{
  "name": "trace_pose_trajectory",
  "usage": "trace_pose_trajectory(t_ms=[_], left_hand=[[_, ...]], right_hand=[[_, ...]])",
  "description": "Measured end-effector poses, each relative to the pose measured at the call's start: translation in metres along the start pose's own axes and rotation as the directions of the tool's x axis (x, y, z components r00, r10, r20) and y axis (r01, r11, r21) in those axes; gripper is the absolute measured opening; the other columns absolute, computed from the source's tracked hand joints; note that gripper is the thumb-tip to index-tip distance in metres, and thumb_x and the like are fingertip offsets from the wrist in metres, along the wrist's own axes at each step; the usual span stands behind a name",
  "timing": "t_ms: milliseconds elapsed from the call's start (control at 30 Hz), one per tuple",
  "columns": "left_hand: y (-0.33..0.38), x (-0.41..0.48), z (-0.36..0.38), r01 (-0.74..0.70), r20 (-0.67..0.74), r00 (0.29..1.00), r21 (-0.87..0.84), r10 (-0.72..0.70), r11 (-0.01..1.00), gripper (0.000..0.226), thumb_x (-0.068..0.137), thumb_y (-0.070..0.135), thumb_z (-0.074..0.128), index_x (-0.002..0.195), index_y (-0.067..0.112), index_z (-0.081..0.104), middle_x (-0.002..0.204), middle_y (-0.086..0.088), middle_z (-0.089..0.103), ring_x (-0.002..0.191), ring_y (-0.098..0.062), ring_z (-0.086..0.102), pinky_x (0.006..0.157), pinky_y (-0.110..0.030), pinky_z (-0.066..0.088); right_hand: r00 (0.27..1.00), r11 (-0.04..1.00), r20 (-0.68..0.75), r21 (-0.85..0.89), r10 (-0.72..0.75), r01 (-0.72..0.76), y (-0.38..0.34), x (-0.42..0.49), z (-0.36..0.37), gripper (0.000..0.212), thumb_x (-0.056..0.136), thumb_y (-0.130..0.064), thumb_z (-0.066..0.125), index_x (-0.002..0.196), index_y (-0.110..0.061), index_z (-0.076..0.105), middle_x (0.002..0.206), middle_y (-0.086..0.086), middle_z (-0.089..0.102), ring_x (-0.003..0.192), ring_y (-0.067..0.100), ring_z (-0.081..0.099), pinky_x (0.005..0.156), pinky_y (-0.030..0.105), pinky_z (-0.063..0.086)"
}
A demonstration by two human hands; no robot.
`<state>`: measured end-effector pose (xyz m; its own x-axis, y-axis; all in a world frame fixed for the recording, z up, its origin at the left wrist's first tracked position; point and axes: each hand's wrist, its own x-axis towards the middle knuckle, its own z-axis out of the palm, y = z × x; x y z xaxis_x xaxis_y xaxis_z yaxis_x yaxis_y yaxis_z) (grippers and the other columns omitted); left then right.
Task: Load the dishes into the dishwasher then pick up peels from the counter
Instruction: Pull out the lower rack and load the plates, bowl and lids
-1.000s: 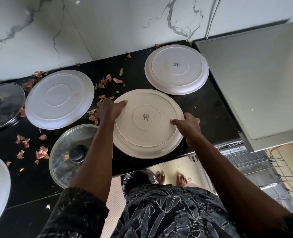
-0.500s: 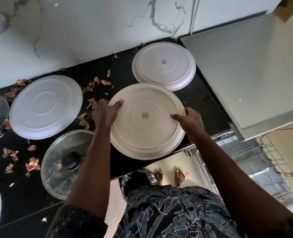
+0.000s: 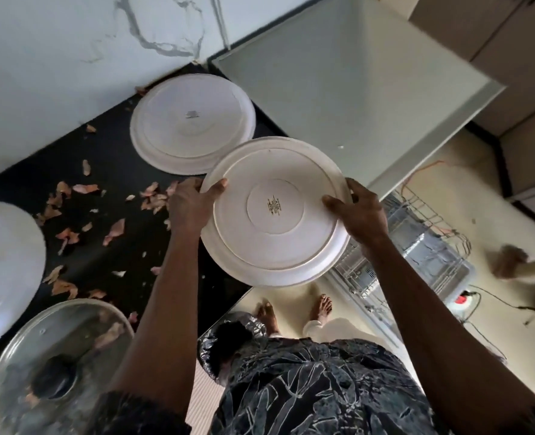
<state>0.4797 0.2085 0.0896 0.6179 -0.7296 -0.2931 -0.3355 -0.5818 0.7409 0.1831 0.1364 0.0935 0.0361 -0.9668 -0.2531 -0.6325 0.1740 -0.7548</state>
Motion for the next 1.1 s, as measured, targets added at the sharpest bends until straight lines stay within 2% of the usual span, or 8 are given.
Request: trace_pose_trajectory(t_ms=[167, 300, 533, 667, 800, 933, 1033, 1100], left_hand=[[0.048, 0.004, 0.044, -0.089, 0.113, 0.99, 0.068, 0.081, 0.994, 0.048, 0.085, 0.057, 0.07, 0.106, 0.014, 0.07, 0.097, -0.004, 0.071, 0.093, -0.025, 0.066, 0.081, -0.033, 0.049], [0.09, 0.006, 0.086, -0.212, 0.211, 0.962, 0.166, 0.176, 0.963, 0.059, 0.084, 0.062, 0.067, 0.113, 0.01, 0.071, 0.105, -0.012, 0.073, 0.099, -0.029, 0.068, 0.083, -0.036, 0.051], [0.159, -0.023, 0.174, -0.382, 0.346, 0.888, 0.186, 0.303, 0.905, 0.06, 0.082, 0.063, 0.065, 0.113, 0.012, 0.07, 0.107, -0.012, 0.074, 0.102, -0.032, 0.068, 0.085, -0.039, 0.052], [0.2, -0.063, 0.246, -0.476, 0.416, 0.834, 0.207, 0.364, 0.855, 0.051, 0.087, 0.057, 0.067, 0.111, 0.012, 0.069, 0.11, -0.014, 0.073, 0.106, -0.035, 0.066, 0.084, -0.037, 0.048], [0.225, -0.102, 0.322, -0.577, 0.485, 0.767, 0.235, 0.42, 0.782, 0.052, 0.091, 0.054, 0.065, 0.119, 0.009, 0.065, 0.116, -0.017, 0.071, 0.11, -0.037, 0.063, 0.083, -0.037, 0.045], [0.222, -0.132, 0.407, -0.6, 0.559, 0.738, 0.287, 0.378, 0.747, 0.049, 0.096, 0.048, 0.061, 0.122, 0.007, 0.059, 0.121, -0.018, 0.066, 0.112, -0.038, 0.061, 0.083, -0.038, 0.043], [0.195, -0.144, 0.463, -0.584, 0.62, 0.724, 0.316, 0.303, 0.748, 0.042, 0.099, 0.043, 0.059, 0.12, 0.007, 0.057, 0.117, -0.018, 0.067, 0.107, -0.036, 0.062, 0.077, -0.037, 0.041], [0.17, -0.145, 0.498, -0.56, 0.648, 0.72, 0.333, 0.247, 0.759, 0.039, 0.098, 0.039, 0.062, 0.118, 0.006, 0.057, 0.115, -0.019, 0.068, 0.105, -0.037, 0.063, 0.078, -0.038, 0.043]], right_hand=[[0.991, 0.994, -0.103, 0.085, 0.081, -0.073, 0.037, 0.0, -0.042, 0.071, 0.072, -0.058, 0.074, 0.137, -0.033, 0.057, 0.118, 0.001, 0.072, 0.104, 0.026, 0.068, 0.091, 0.048, 0.057], [0.963, 0.967, -0.191, 0.208, 0.19, -0.15, 0.072, -0.002, -0.078, 0.084, 0.061, -0.066, 0.073, 0.14, -0.047, 0.048, 0.123, -0.004, 0.071, 0.108, 0.025, 0.068, 0.093, 0.05, 0.057], [0.917, 0.932, -0.284, 0.311, 0.279, -0.187, 0.14, -0.008, -0.149, 0.058, 0.075, -0.045, 0.08, 0.13, -0.037, 0.062, 0.096, -0.007, 0.074, 0.085, 0.018, 0.071, 0.082, 0.045, 0.06], [0.853, 0.895, -0.361, 0.378, 0.377, -0.235, 0.203, -0.008, -0.205, 0.055, 0.064, -0.057, 0.08, 0.114, -0.038, 0.068, 0.088, -0.002, 0.073, 0.081, 0.027, 0.071, 0.078, 0.055, 0.06], [0.792, 0.855, -0.391, 0.427, 0.469, -0.295, 0.274, -0.01, -0.247, 0.055, 0.062, -0.06, 0.081, 0.109, -0.034, 0.07, 0.092, 0.0, 0.07, 0.081, 0.025, 0.065, 0.079, 0.056, 0.059], [0.73, 0.807, -0.385, 0.443, 0.565, -0.391, 0.346, -0.013, -0.267, 0.066, 0.063, -0.063, 0.08, 0.118, -0.028, 0.066, 0.104, 0.004, 0.071, 0.094, 0.03, 0.067, 0.08, 0.045, 0.058], [0.686, 0.77, -0.373, 0.436, 0.625, -0.465, 0.388, -0.015, -0.261, 0.047, 0.069, -0.051, 0.08, 0.107, -0.026, 0.065, 0.102, 0.004, 0.07, 0.094, 0.03, 0.064, 0.08, 0.042, 0.053], [0.665, 0.743, -0.344, 0.411, 0.663, -0.528, 0.42, -0.013, -0.248, 0.043, 0.076, -0.04, 0.082, 0.111, -0.022, 0.065, 0.104, 0.006, 0.069, 0.095, 0.029, 0.062, 0.076, 0.037, 0.046]])
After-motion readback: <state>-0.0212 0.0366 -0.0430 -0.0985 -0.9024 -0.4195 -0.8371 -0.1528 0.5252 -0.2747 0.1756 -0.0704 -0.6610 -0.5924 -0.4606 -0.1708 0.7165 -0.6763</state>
